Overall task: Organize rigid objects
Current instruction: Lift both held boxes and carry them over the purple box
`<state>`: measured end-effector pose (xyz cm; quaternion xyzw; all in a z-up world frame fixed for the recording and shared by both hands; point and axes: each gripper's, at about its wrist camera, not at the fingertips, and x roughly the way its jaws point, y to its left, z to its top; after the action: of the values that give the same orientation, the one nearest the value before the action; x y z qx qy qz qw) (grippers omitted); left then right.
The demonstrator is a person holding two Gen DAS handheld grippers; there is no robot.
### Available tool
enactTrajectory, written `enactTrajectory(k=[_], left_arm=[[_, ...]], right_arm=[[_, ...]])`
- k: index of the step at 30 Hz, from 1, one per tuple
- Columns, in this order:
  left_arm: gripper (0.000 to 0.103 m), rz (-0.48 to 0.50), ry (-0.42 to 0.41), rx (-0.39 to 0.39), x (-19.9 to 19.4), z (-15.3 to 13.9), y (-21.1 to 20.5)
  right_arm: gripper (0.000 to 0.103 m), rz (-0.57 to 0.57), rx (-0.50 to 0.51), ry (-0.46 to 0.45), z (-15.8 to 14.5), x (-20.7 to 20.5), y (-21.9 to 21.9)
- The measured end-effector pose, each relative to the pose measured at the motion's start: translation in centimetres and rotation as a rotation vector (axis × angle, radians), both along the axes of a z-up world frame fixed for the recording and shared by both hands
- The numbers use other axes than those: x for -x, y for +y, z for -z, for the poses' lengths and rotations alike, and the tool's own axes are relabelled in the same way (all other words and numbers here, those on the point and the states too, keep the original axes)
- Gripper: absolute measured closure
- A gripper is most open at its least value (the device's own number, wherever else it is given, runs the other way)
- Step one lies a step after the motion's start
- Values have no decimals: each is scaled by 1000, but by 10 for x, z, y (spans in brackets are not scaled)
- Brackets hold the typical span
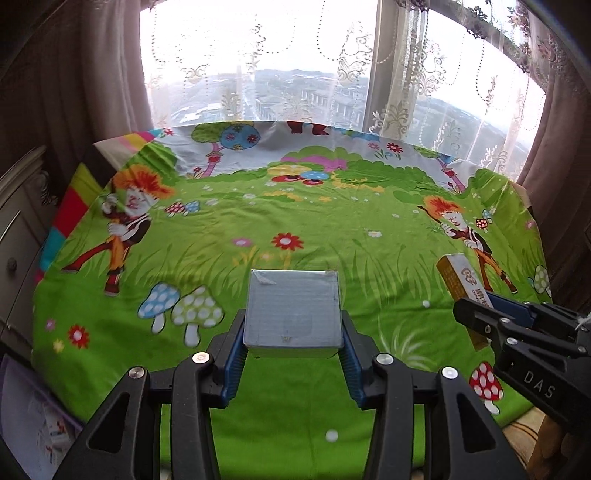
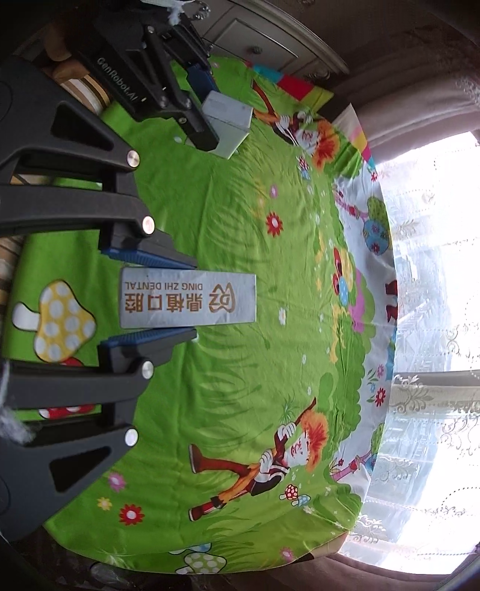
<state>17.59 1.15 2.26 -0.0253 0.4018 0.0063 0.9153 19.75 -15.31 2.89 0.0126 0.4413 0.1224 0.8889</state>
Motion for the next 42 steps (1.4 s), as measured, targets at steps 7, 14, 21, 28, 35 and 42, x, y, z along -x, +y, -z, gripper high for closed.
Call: enactTrajectory(k=[7, 14, 21, 28, 35, 42], left_arm=[[57, -47, -27, -31, 41, -14, 16], [57, -92, -43, -50, 74, -24, 34], [57, -127, -39, -55, 100, -26, 52], [57, -172, -33, -50, 122, -26, 78], [57, -264, -19, -61, 149, -24, 121], [57, -391, -8, -58, 182, -25, 177]], right_arm=[[69, -41, -13, -9, -10, 33, 15], [69, -92, -21, -15, -15, 59, 32], [69, -143, -34, -27, -24, 82, 49], [69, -215, -50, -19, -29, 99, 73], [69, -331, -47, -9, -35, 112, 112], [69, -491, -57, 22, -42, 130, 172]])
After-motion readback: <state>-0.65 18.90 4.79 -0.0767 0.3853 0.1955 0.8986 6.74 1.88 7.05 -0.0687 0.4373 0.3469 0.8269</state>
